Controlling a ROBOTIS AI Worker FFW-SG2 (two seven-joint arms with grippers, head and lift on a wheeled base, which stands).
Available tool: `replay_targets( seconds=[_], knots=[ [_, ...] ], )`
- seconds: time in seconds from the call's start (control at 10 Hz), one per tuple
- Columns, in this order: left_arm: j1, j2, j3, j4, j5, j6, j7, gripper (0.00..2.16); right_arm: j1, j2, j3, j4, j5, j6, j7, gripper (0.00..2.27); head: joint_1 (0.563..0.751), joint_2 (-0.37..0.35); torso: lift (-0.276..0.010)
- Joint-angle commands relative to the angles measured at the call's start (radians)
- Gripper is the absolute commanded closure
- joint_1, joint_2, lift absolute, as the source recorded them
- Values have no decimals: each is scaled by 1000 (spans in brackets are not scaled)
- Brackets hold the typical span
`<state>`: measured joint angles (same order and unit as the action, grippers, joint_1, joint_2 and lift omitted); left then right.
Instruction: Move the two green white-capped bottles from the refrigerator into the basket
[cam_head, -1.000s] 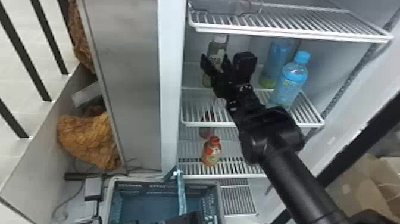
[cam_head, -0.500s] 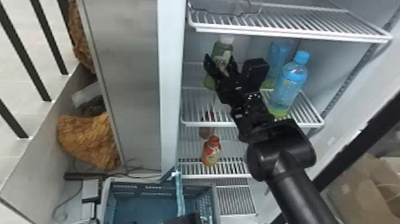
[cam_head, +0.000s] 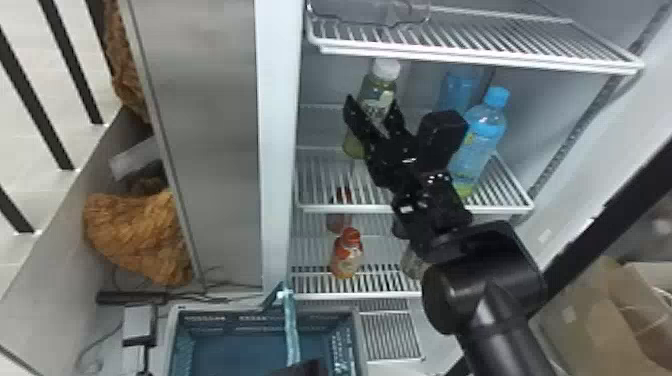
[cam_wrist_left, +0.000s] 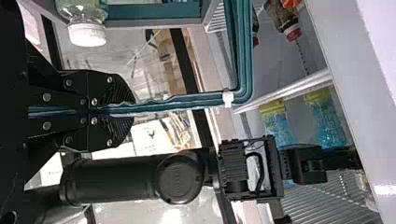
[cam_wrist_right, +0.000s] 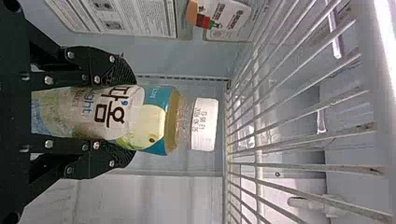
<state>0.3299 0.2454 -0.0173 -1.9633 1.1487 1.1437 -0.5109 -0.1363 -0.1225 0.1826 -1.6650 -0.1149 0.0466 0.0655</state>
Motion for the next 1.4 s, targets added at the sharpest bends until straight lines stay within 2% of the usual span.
replay_targets(
  seconds=[0.0, 0.9, 1.3],
  knots=[
    [4, -2, 3, -4, 0, 0, 0, 1190, 43, -5, -9, -64, -7, 34, 7, 883, 695, -165, -4],
    [11, -3, 11, -6, 0, 0, 0, 1190, 345, -62, -41, -562, -84, 282, 56, 883, 695, -163, -4],
    [11, -2, 11, -6, 0, 2, 0, 1190, 499, -65, -75, -737, -126, 351, 80, 883, 695, -164, -4]
  ],
)
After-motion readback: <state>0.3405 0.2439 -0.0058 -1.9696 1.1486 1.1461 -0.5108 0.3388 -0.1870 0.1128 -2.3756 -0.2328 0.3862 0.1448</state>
